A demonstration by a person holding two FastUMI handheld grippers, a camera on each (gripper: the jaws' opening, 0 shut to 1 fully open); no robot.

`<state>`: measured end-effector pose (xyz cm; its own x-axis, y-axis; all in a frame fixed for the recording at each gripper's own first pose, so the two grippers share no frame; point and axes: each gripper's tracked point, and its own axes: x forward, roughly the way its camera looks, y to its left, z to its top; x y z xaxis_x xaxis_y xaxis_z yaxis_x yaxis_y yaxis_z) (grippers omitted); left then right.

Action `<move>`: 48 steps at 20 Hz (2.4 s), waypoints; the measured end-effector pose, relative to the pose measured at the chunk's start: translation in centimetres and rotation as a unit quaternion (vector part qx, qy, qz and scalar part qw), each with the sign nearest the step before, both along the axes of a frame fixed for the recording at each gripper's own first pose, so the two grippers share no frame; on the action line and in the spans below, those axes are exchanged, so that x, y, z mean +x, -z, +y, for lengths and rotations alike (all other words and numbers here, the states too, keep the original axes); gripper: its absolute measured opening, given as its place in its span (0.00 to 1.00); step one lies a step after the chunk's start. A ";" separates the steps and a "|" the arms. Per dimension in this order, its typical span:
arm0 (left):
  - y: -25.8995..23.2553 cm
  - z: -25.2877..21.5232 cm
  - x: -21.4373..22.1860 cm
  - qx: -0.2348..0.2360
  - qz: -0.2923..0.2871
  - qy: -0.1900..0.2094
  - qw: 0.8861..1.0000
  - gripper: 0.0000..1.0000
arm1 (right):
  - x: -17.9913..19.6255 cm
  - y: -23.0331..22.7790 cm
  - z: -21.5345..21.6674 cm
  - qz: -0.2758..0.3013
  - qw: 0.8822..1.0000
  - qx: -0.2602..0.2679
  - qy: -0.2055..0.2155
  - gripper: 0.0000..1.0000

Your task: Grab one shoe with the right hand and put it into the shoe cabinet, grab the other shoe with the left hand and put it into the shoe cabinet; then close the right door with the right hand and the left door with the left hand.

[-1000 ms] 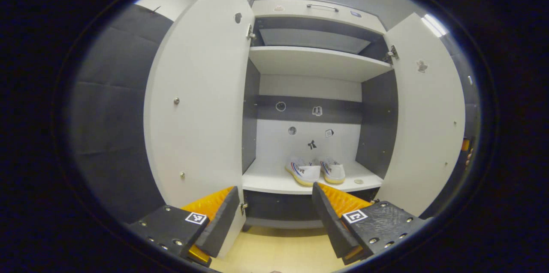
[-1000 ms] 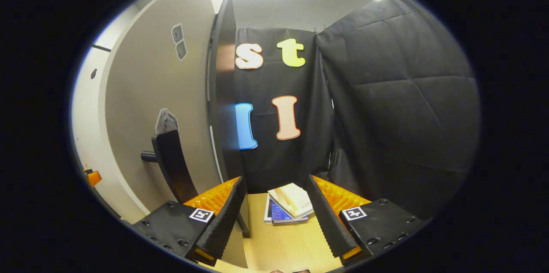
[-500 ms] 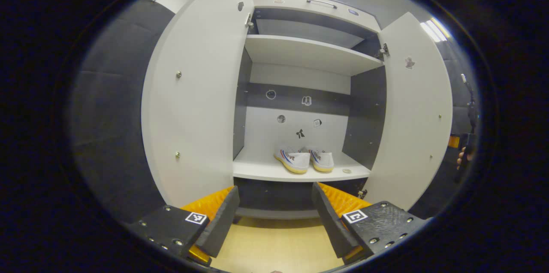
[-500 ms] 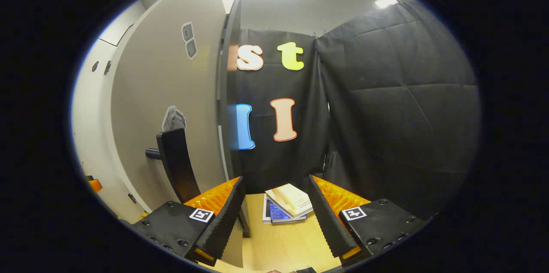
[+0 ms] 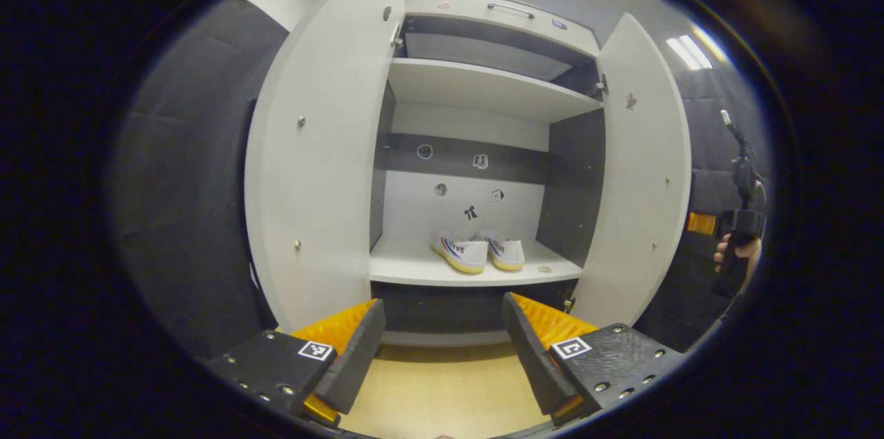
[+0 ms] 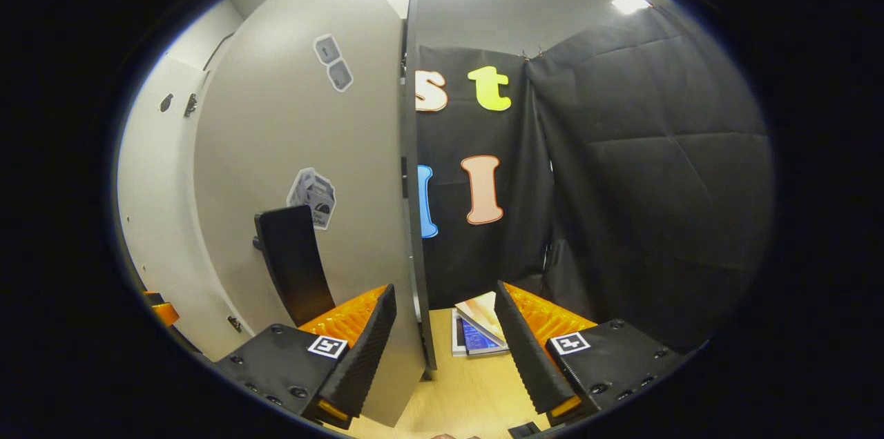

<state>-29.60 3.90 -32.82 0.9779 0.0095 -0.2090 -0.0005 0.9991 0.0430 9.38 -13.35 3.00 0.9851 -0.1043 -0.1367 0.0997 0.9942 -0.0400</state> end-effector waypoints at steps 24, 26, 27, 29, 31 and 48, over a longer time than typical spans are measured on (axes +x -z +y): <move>-4.2 16.2 -11.0 0.038 -0.019 -0.101 0.994 0.98 | -2.8 4.8 9.2 -0.001 0.997 0.080 -0.009 0.98; -5.5 18.6 -10.9 0.051 -0.026 -0.125 0.991 0.98 | -3.5 5.1 9.1 -0.003 0.997 0.076 -0.003 0.98; -6.1 19.7 -10.7 0.055 -0.030 -0.130 0.990 0.98 | -3.9 5.4 9.2 -0.002 0.997 0.076 -0.003 0.98; -7.2 21.3 -9.8 0.059 -0.040 -0.133 0.989 0.98 | -4.8 5.9 9.5 -0.004 0.997 0.076 -0.001 0.98; -8.4 22.2 -8.2 0.052 -0.052 -0.125 0.989 0.99 | -5.8 6.8 9.7 0.003 0.998 0.070 0.002 0.98; -12.9 21.2 1.6 0.073 -0.084 -0.058 0.992 0.94 | -10.1 9.0 4.9 0.024 0.995 0.077 0.063 0.98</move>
<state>-27.98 25.12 -19.91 0.9893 0.1421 -0.0317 -0.1344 0.9750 0.1769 -0.72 -8.42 -6.02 0.9574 -0.2005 -0.2079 0.2255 0.9687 0.1042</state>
